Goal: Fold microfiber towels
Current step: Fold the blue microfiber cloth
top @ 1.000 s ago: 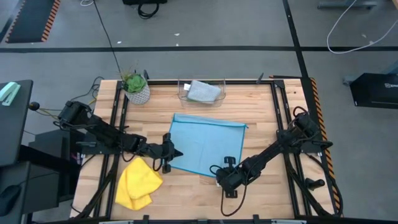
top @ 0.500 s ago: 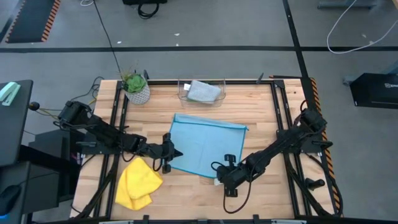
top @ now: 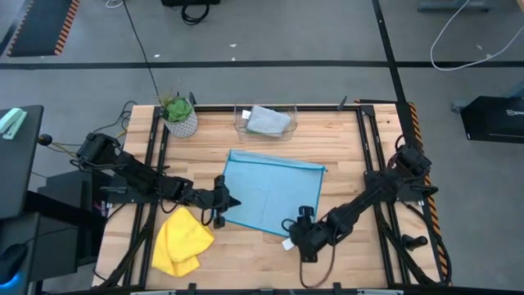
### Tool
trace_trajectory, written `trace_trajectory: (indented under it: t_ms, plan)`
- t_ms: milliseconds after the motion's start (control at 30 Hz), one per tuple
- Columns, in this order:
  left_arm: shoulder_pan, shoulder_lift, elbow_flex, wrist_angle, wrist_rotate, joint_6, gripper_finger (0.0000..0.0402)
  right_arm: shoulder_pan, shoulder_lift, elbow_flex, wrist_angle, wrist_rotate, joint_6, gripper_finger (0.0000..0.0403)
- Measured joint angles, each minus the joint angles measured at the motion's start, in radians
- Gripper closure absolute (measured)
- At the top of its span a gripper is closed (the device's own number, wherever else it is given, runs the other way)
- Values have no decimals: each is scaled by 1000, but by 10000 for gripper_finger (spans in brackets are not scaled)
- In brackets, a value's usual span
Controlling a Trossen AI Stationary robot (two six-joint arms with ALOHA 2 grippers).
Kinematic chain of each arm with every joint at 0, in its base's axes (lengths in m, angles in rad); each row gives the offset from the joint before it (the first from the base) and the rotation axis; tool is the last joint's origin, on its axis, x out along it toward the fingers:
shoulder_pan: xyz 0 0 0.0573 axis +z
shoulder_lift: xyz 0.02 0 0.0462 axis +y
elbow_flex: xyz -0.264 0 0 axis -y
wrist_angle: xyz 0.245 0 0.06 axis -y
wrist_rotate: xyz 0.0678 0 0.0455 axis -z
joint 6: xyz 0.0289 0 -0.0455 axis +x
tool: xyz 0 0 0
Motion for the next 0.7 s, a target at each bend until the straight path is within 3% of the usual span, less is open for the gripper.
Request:
trace_trajectory:
  t_ms: [333,700]
  plan:
    - [0,0,0,1,0,0,390,68,42,0,84,79,-181,190]
    - [0,0,0,-2,0,-7,388,51,162,53,121,31,-302,212]
